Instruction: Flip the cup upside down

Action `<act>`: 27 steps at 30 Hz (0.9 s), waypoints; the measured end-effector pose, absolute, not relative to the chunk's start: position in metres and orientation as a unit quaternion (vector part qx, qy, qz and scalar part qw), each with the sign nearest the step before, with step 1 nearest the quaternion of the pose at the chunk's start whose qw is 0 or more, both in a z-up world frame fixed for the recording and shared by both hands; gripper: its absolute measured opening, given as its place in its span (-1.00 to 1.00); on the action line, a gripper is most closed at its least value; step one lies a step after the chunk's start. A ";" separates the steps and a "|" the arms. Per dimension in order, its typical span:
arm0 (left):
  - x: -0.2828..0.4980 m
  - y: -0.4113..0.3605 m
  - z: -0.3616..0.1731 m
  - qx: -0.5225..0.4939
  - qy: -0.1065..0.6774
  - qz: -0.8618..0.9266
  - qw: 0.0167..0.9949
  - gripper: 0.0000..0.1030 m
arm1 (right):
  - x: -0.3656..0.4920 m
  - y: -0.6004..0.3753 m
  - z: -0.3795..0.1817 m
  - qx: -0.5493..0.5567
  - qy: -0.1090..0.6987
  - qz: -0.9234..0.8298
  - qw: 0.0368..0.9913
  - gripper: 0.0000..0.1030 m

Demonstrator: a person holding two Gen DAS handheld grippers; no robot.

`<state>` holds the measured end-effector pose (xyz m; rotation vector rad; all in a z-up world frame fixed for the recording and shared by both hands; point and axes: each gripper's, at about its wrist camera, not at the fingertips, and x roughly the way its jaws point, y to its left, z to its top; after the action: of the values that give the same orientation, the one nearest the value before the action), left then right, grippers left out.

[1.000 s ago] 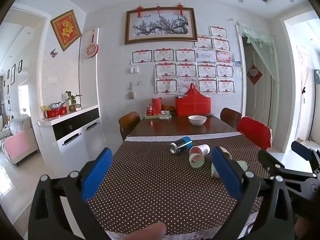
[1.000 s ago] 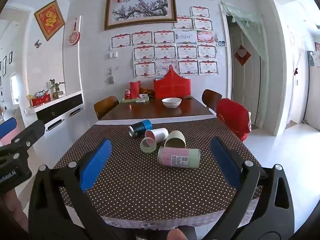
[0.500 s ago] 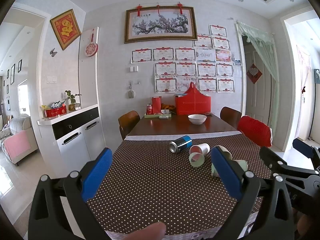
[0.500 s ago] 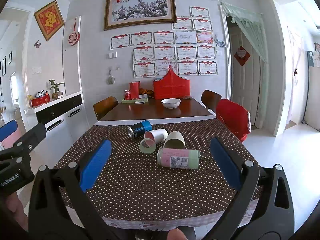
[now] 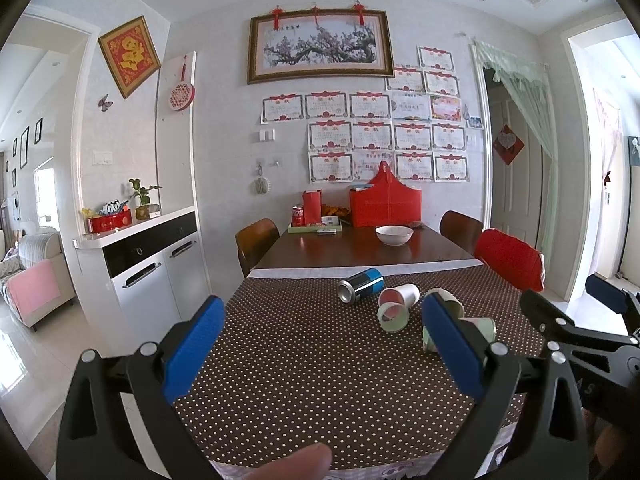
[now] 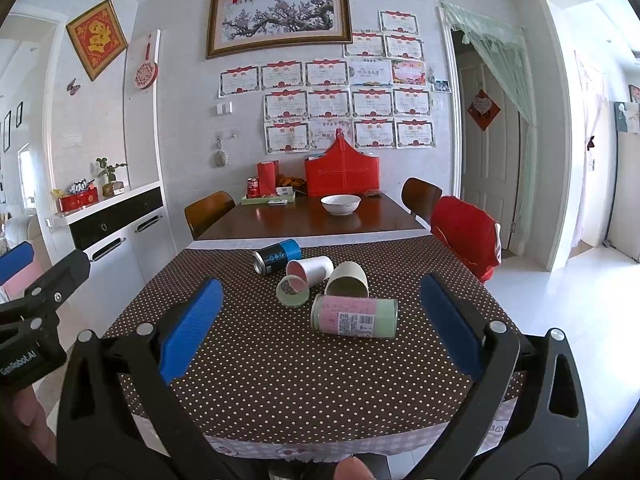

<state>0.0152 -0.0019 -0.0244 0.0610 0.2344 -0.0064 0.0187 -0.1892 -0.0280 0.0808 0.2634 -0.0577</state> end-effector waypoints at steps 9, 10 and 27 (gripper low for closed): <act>0.036 -0.007 -0.029 0.034 0.132 -0.004 0.991 0.89 | 0.040 -0.198 -0.038 0.039 0.148 -0.028 0.988 0.89; 0.040 -0.008 -0.030 0.034 0.134 -0.004 0.990 0.89 | 0.044 -0.198 -0.039 0.038 0.150 -0.029 0.987 0.88; 0.121 -0.045 -0.047 0.058 0.185 -0.037 0.980 0.89 | 0.112 -0.250 -0.065 0.035 0.205 -0.040 0.977 0.88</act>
<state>0.1210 -0.0448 -0.0474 0.1161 0.3728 -0.0753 0.1116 -0.2503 -0.0649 0.0715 0.4141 -0.0816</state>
